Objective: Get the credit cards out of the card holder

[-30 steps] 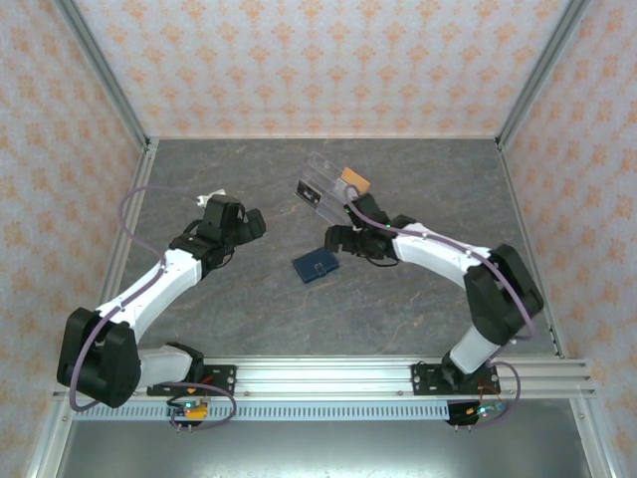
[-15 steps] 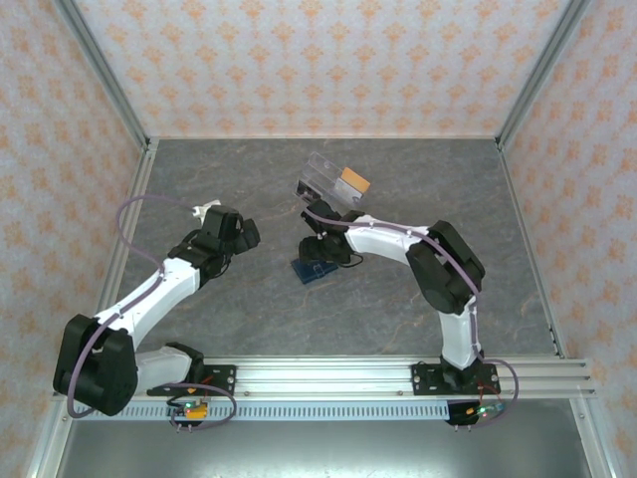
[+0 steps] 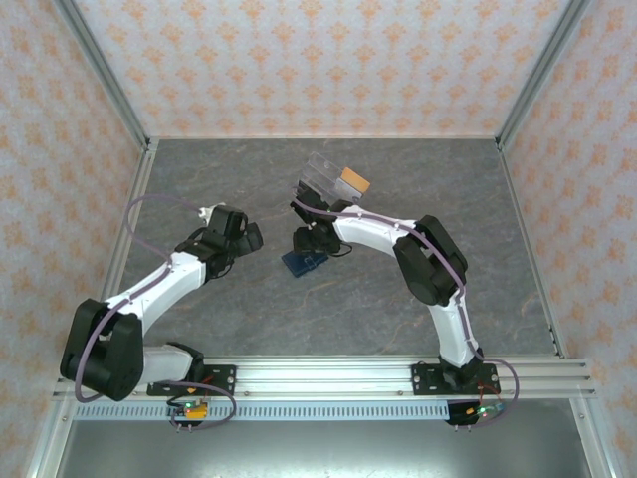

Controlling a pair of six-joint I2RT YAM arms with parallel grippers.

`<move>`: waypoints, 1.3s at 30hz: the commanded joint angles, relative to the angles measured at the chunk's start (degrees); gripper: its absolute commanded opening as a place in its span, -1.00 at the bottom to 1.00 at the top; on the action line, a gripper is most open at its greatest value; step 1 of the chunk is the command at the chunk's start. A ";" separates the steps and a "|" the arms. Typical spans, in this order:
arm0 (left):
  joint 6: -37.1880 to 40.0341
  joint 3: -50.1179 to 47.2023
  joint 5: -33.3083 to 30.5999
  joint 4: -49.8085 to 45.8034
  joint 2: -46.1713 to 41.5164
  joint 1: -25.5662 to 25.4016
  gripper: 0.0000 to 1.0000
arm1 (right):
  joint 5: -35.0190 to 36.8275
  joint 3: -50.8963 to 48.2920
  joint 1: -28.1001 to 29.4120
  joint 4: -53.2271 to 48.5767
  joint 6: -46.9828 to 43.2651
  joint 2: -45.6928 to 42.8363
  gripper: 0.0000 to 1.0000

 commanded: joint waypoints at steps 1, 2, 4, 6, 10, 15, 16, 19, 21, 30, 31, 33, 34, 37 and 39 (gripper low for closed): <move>0.37 3.09 4.01 -0.12 2.40 0.01 1.00 | 2.28 0.68 0.25 -2.91 -0.76 -1.28 0.33; 0.26 3.49 5.02 -0.13 2.97 0.01 0.99 | 1.93 0.49 0.25 -2.91 -0.74 -1.53 0.33; -0.20 3.99 6.76 0.24 3.89 0.02 0.97 | 1.36 -0.06 0.26 -3.49 -1.04 -1.38 0.33; -0.64 4.22 7.74 0.71 4.67 0.01 0.96 | 2.40 -0.88 0.25 -4.78 -1.32 -1.16 0.32; -2.20 4.16 9.52 1.17 5.76 0.01 0.95 | 4.63 -4.25 0.25 -6.63 -1.57 -2.48 0.32; -3.71 3.61 11.95 1.86 6.42 -0.08 0.93 | 8.23 -9.60 0.11 -7.75 -1.48 -7.07 0.31; -4.10 3.45 12.95 2.20 6.58 -0.07 0.93 | 8.15 -10.90 0.00 -7.50 -1.64 -8.24 0.31; -5.05 3.14 16.60 2.66 6.82 -0.17 0.91 | 6.89 -13.84 -0.52 -6.74 -1.78 -10.85 0.31; -5.62 2.93 18.85 2.75 6.56 -0.42 0.89 | 4.91 -14.83 -1.05 -6.11 -1.70 -12.42 0.30; -11.21 0.72 28.12 4.65 6.76 -4.88 0.83 | -5.65 -19.10 -5.14 -2.39 0.65 -20.27 0.35; -12.45 0.59 28.45 4.52 7.05 -5.74 0.82 | -6.29 -19.82 -5.59 -2.67 0.74 -20.72 0.34; -15.44 0.44 29.02 4.34 7.44 -7.35 0.81 | -6.98 -21.71 -6.41 -3.03 0.66 -21.43 0.29; -17.09 0.35 29.08 4.57 7.63 -8.44 0.80 | -6.97 -22.55 -6.91 -3.17 0.59 -21.64 0.25; -21.44 -0.19 29.78 7.57 8.89 -11.74 0.76 | -7.36 -24.05 -8.13 -2.81 0.61 -21.35 0.16; -24.06 -0.27 30.53 9.75 10.29 -13.74 0.71 | -7.85 -23.83 -8.61 -2.60 0.48 -20.62 0.07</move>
